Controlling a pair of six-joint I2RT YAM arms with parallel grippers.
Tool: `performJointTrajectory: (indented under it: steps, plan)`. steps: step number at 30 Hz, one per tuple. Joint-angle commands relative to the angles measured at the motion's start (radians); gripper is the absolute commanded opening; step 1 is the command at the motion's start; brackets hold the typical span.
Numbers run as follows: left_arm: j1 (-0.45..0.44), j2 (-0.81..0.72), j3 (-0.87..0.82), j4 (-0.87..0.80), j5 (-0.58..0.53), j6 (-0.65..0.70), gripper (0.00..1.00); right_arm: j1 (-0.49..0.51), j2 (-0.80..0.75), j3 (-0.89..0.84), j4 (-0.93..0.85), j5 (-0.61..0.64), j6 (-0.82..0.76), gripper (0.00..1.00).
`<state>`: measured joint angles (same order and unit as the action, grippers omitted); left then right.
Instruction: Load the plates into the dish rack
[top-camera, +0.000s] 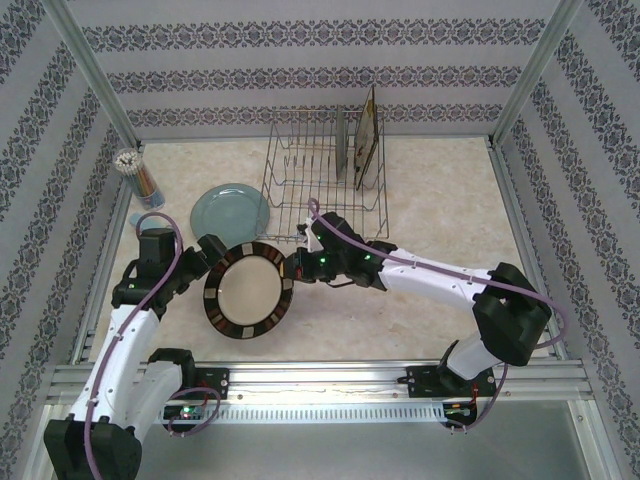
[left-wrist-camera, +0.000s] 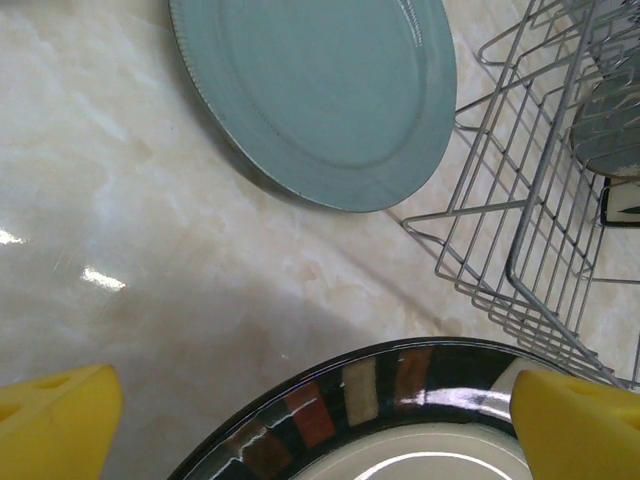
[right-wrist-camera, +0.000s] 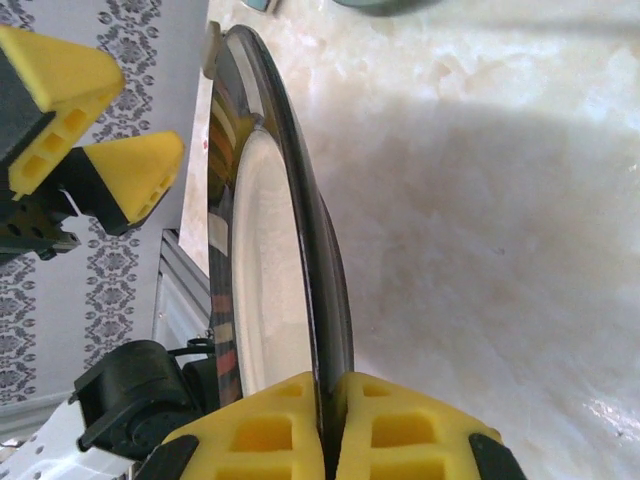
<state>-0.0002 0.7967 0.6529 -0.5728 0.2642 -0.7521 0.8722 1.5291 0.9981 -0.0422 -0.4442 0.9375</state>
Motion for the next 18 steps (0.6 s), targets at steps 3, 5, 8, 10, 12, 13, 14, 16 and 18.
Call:
performJointTrajectory:
  steps: [3, 5, 8, 10, 12, 13, 14, 16, 18]
  plan:
    - [-0.009, 0.01, 0.056, -0.015, -0.016, 0.035, 1.0, -0.03, -0.037, 0.105, 0.067, -0.063, -0.032, 0.0]
    - [-0.009, 0.027, 0.071, -0.009, -0.014, 0.043, 1.0, -0.046, -0.044, 0.129, 0.036, -0.063, -0.051, 0.0]
    - [-0.009, 0.058, 0.088, 0.008, -0.006, 0.05, 1.0, -0.077, -0.054, 0.17, -0.016, -0.064, -0.087, 0.0]
    - [-0.009, 0.078, 0.095, 0.029, 0.004, 0.05, 1.0, -0.106, -0.058, 0.195, -0.033, -0.065, -0.099, 0.0]
    - [-0.009, 0.101, 0.105, 0.046, 0.012, 0.05, 1.0, -0.142, -0.056, 0.223, -0.041, -0.074, -0.107, 0.0]
    - [-0.009, 0.114, 0.111, 0.054, 0.015, 0.05, 1.0, -0.162, -0.052, 0.24, -0.046, -0.078, -0.113, 0.0]
    - [-0.009, 0.126, 0.12, 0.061, 0.016, 0.05, 1.0, -0.18, -0.047, 0.257, -0.052, -0.082, -0.12, 0.0]
    - [-0.009, 0.145, 0.135, 0.078, 0.02, 0.05, 1.0, -0.214, -0.036, 0.287, -0.054, -0.098, -0.128, 0.0]
    - [-0.009, 0.167, 0.146, 0.098, 0.023, 0.049, 1.0, -0.247, -0.029, 0.309, -0.054, -0.103, -0.13, 0.0]
